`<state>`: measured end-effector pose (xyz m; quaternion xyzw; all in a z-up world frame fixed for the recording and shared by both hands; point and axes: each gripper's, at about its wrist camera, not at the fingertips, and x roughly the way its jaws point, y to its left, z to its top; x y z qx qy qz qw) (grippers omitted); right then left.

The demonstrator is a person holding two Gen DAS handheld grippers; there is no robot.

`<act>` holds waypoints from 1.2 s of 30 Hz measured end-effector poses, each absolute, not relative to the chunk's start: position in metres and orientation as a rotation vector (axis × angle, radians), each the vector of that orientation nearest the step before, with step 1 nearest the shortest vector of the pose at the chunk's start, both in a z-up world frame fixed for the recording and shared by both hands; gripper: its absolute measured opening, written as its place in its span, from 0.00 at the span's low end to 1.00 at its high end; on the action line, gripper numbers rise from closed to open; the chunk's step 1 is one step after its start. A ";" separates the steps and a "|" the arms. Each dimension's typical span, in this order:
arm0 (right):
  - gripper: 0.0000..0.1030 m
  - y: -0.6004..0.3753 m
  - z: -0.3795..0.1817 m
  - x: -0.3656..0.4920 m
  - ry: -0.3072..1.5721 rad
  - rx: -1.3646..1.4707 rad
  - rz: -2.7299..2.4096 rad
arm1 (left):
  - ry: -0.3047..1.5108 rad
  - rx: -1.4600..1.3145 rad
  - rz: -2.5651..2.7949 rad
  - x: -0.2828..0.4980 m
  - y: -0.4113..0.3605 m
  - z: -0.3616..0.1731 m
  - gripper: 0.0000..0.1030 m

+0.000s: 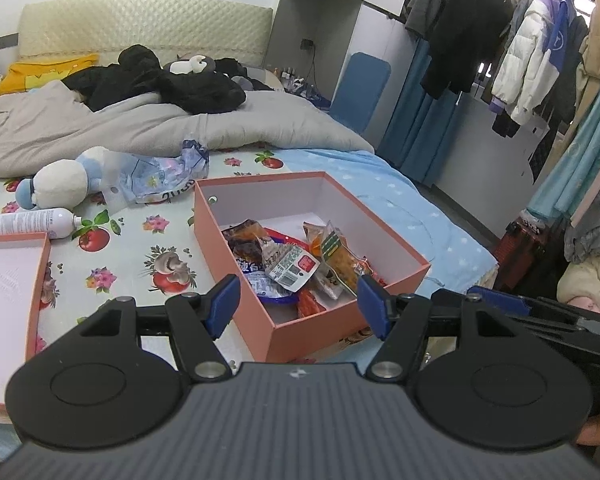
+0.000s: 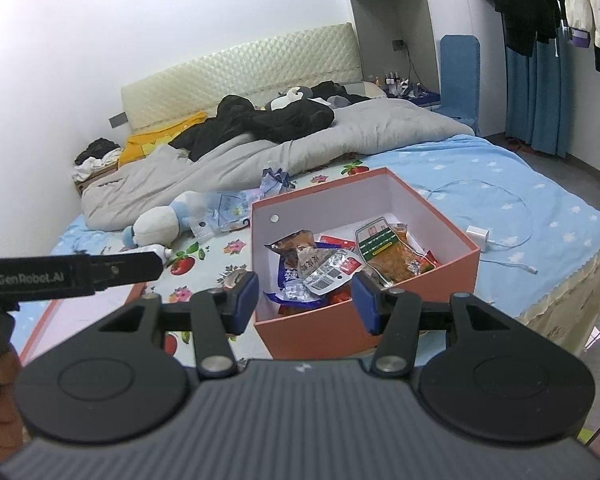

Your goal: Organize snacks

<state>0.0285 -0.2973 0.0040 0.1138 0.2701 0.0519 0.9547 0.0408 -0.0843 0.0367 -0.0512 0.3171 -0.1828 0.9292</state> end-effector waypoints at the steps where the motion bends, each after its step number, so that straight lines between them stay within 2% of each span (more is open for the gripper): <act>1: 0.52 -0.297 0.004 0.028 0.548 0.232 0.105 | 0.651 -0.106 -0.373 0.041 -0.084 0.036 0.69; 25: 0.52 -0.292 0.009 0.026 0.515 0.228 0.054 | 0.662 -0.094 -0.321 0.039 -0.060 0.035 0.72; 26: 0.55 -0.292 0.008 0.027 0.519 0.230 0.043 | 0.661 -0.097 -0.326 0.040 -0.060 0.035 0.78; 28: 0.93 -0.294 0.005 0.029 0.516 0.246 0.036 | 0.642 -0.110 -0.318 0.040 -0.060 0.035 0.89; 29: 0.97 -0.296 0.005 0.029 0.508 0.254 0.037 | 0.635 -0.112 -0.312 0.040 -0.061 0.035 0.96; 30: 1.00 -0.296 0.004 0.030 0.507 0.252 0.034 | 0.634 -0.107 -0.305 0.041 -0.061 0.035 0.99; 36: 1.00 -0.300 0.002 0.033 0.516 0.244 0.012 | 0.665 -0.070 -0.282 0.050 -0.067 0.033 1.00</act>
